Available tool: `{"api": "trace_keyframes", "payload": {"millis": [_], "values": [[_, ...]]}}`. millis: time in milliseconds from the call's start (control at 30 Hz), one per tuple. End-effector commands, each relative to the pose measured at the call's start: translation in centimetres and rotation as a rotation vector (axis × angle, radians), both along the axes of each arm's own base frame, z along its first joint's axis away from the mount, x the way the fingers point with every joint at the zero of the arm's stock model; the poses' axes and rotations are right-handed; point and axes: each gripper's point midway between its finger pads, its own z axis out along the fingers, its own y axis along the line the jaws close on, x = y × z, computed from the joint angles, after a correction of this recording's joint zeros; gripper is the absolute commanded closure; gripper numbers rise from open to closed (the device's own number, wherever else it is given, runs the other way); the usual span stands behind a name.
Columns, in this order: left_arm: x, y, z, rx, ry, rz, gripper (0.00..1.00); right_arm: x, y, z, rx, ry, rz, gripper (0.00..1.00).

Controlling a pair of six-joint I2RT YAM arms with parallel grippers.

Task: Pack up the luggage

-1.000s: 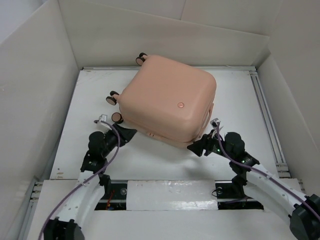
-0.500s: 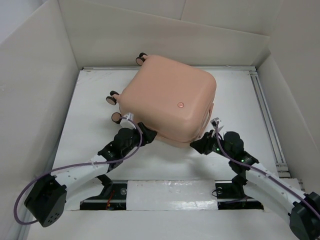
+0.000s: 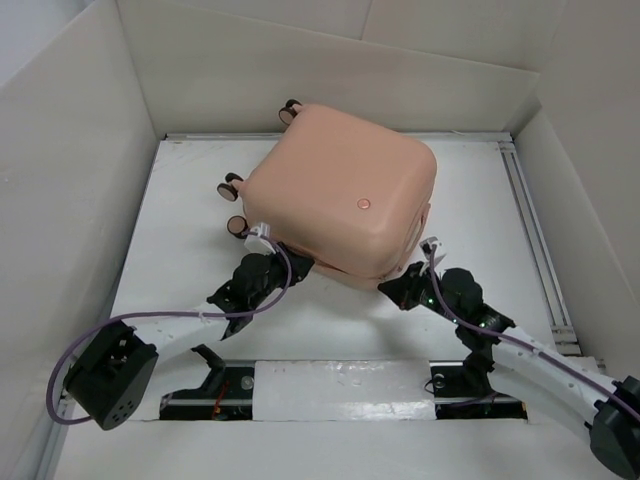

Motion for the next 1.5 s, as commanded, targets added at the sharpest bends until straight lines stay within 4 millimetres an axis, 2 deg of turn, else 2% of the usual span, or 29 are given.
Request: {"api": "trace_keyframes", "payload": {"millis": [0, 133, 167, 200, 300, 333, 367, 400, 433, 467, 500, 533, 567, 600, 700, 733, 767, 800, 833, 967, 1033, 1133, 1233, 1267, 1333, 1367, 1400, 1433, 1467], "values": [[0.9, -0.8, 1.0, -0.027, -0.072, 0.010, 0.91, -1.9, 3.5, 7.3, 0.171, -0.102, 0.113, 1.00], [0.9, -1.7, 1.9, -0.091, -0.079, 0.000, 0.96, -3.5, 6.1, 8.0, 0.151, -0.043, 0.132, 1.00], [0.6, -1.8, 1.7, -0.103, -0.073, -0.009, 0.98, -4.8, 7.3, 7.8, 0.139, -0.022, 0.173, 1.00], [0.5, -2.1, 1.7, -0.119, -0.066, -0.020, 0.98, -4.6, 8.1, 9.0, 0.136, -0.032, 0.152, 1.00], [-0.1, -2.7, 2.0, -0.143, -0.068, -0.052, 1.00, -5.9, 11.0, 7.7, 0.047, -0.001, 0.137, 1.00], [-0.1, -2.7, 2.2, -0.149, -0.076, -0.053, 1.00, -5.8, 12.4, 9.8, 0.076, -0.012, 0.132, 1.00], [-0.3, -2.7, 2.1, -0.151, -0.074, -0.061, 1.00, -5.7, 13.6, 8.1, 0.010, 0.007, 0.123, 1.00], [-0.6, -3.0, 2.4, -0.165, -0.075, -0.070, 1.00, -5.9, 15.2, 10.0, 0.039, -0.007, 0.115, 1.00], [-0.5, -3.1, 2.7, -0.172, -0.085, -0.071, 1.00, -5.9, 15.6, 8.5, 0.000, 0.003, 0.110, 1.00], [-0.9, -3.1, 2.5, -0.175, -0.082, -0.085, 1.00, -5.7, 16.9, 10.3, 0.027, -0.010, 0.105, 1.00], [-1.1, -3.2, 2.7, -0.195, -0.086, -0.092, 1.00, -5.1, 17.8, 9.3, -0.006, -0.005, 0.086, 1.00], [-1.1, -3.2, 3.0, -0.201, -0.093, -0.093, 1.00, -4.5, 18.3, 9.6, -0.007, -0.012, 0.062, 1.00], [-1.2, -3.1, 2.9, -0.209, -0.089, -0.090, 1.00, -4.0, 19.3, 11.1, 0.013, -0.031, 0.053, 1.00], [-1.5, -3.1, 2.9, -0.217, -0.095, -0.100, 1.00, -3.5, 20.3, 10.3, -0.013, -0.027, 0.043, 1.00], [-2.0, -3.1, 3.7, -0.234, -0.115, -0.110, 1.00, -2.9, 22.7, 11.9, 0.009, -0.042, 0.044, 1.00], [-2.1, -2.9, 3.3, -0.228, -0.108, -0.110, 1.00, -2.5, 23.3, 10.8, -0.015, -0.038, 0.033, 1.00], [-2.2, -2.9, 3.8, -0.238, -0.119, -0.111, 1.00, -2.4, 23.7, 11.0, -0.007, -0.030, 0.030, 1.00], [-2.3, -2.8, 3.2, -0.226, -0.105, -0.110, 1.00, -2.2, 23.6, 11.0, 0.000, -0.023, 0.015, 1.00], [-2.4, -2.7, 4.0, -0.242, -0.125, -0.111, 1.00, -2.2, 23.3, 11.2, 0.010, -0.028, 0.006, 1.00], [-2.6, -2.4, 4.2, -0.263, -0.138, -0.101, 1.00, -2.4, 22.5, 13.1, 0.122, -0.034, -0.001, 1.00], [-2.9, -2.7, 4.2, -0.273, -0.127, -0.121, 1.00, -1.9, 23.0, 15.5, 0.171, -0.040, 0.017, 1.00], [-3.0, -2.8, 4.3, -0.299, -0.126, -0.127, 1.00, -1.2, 24.2, 17.3, 0.219, -0.034, 0.049, 1.00], [-3.2, -2.7, 4.1, -0.299, -0.125, -0.127, 1.00, 0.2, 24.3, 16.7, 0.222, -0.007, 0.033, 1.00], [-3.2, -2.7, 4.5, -0.313, -0.128, -0.126, 1.00, -0.1, 24.4, 16.7, 0.223, -0.003, 0.053, 1.00], [-3.4, -2.5, 4.3, -0.304, -0.118, -0.125, 1.00, -1.0, 23.9, 17.4, 0.213, -0.012, 0.069, 0.72], [-3.3, -2.2, 4.2, -0.287, -0.121, -0.110, 1.00, -1.2, 23.2, 17.0, 0.189, -0.014, 0.071, 0.63], [-3.3, -1.9, 4.7, -0.293, -0.132, -0.102, 1.00, -1.9, 22.4, 16.0, 0.161, -0.007, 0.063, 0.56], [-3.3, -1.7, 4.4, -0.264, -0.121, -0.094, 1.00, -2.6, 20.8, 16.8, 0.150, -0.022, 0.059, 0.53], [-2.9, -1.4, 5.0, -0.251, -0.141, -0.074, 1.00, -3.0, 19.8, 16.6, 0.135, -0.020, 0.053, 0.51]]}}
